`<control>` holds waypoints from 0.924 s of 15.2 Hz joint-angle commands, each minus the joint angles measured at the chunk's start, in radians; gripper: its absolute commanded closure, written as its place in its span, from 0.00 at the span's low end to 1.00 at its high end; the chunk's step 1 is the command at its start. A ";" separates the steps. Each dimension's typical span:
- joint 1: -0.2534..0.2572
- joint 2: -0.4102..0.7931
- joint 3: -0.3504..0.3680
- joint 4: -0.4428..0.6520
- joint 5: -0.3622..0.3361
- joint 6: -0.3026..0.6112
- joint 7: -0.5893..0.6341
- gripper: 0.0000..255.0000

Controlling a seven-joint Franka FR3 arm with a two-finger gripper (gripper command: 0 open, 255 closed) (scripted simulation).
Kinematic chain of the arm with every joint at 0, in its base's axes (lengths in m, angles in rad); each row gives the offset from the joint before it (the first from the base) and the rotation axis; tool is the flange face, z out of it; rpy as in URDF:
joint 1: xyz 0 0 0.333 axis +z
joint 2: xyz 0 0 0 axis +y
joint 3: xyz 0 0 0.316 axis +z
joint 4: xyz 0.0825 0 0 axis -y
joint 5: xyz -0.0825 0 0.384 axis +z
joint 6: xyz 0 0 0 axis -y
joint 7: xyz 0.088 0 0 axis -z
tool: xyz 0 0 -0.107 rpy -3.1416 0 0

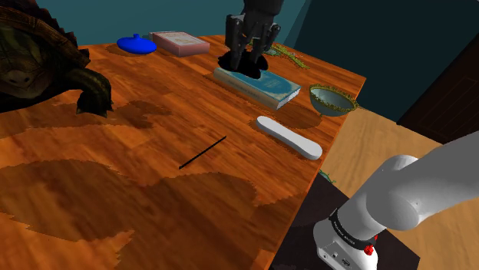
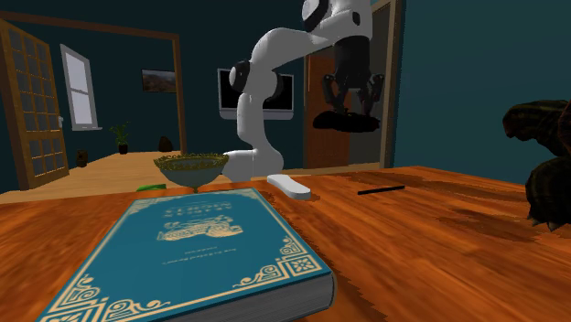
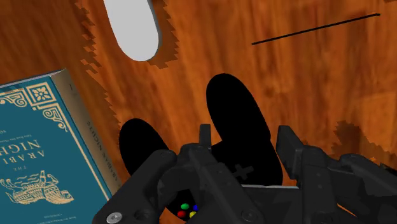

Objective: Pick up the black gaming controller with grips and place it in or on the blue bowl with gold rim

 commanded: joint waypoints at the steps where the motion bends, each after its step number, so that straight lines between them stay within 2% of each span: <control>1: -0.007 -0.061 -0.040 -0.057 0.012 -0.005 -0.052 1.00; 7: -0.024 -0.218 -0.157 -0.194 0.011 -0.034 -0.191 1.00; 14: -0.052 -0.359 -0.296 -0.301 -0.038 -0.080 -0.345 1.00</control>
